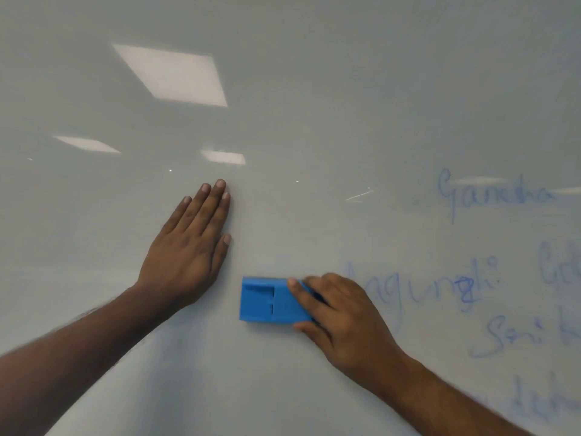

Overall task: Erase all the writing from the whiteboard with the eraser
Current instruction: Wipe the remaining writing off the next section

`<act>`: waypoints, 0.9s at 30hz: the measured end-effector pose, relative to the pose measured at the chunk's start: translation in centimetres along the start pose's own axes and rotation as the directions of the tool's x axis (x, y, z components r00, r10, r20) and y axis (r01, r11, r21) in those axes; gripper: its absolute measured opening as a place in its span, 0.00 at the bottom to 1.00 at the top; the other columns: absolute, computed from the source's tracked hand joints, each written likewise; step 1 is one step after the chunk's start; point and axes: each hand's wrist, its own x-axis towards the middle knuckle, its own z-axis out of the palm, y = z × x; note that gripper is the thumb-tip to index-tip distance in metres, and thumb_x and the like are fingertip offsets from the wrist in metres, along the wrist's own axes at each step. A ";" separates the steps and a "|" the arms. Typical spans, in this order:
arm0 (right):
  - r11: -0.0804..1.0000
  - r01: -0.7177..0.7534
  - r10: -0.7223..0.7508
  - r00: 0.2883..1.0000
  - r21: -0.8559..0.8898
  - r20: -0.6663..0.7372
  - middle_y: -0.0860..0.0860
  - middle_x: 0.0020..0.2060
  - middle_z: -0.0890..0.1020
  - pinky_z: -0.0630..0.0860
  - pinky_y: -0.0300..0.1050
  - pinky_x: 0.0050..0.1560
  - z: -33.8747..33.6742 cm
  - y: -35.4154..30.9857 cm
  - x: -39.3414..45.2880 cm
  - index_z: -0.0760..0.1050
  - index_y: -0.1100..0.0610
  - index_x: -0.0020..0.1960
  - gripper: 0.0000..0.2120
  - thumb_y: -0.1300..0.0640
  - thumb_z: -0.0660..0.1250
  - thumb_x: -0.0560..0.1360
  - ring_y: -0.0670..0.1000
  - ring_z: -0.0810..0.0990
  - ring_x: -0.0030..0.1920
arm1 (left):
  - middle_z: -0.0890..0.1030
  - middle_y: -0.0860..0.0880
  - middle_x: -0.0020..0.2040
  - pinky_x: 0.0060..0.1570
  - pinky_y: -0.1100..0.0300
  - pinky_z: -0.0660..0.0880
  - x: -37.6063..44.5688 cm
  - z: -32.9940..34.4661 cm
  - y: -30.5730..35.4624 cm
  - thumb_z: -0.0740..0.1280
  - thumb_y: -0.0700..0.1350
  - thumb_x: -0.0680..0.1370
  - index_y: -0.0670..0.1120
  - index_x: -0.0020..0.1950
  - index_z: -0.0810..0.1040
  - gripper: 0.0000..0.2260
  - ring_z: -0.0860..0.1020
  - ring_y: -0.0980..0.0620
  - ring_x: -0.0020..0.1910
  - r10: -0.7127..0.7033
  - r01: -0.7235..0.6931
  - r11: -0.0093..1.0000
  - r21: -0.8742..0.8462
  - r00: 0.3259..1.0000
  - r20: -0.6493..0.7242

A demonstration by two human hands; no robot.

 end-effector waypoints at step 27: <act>0.985 0.132 -0.112 0.978 -0.107 0.176 0.56 0.60 0.78 0.71 0.49 0.62 -5.4 7.9 -10.3 0.72 0.59 0.68 0.20 0.50 0.61 0.81 0.56 0.76 0.59 | 0.51 0.43 0.83 0.80 0.48 0.49 0.0 2.1 8.9 0.48 0.55 0.84 0.40 0.82 0.52 0.30 0.50 0.46 0.82 -0.029 0.029 0.999 -0.022 1.000 0.003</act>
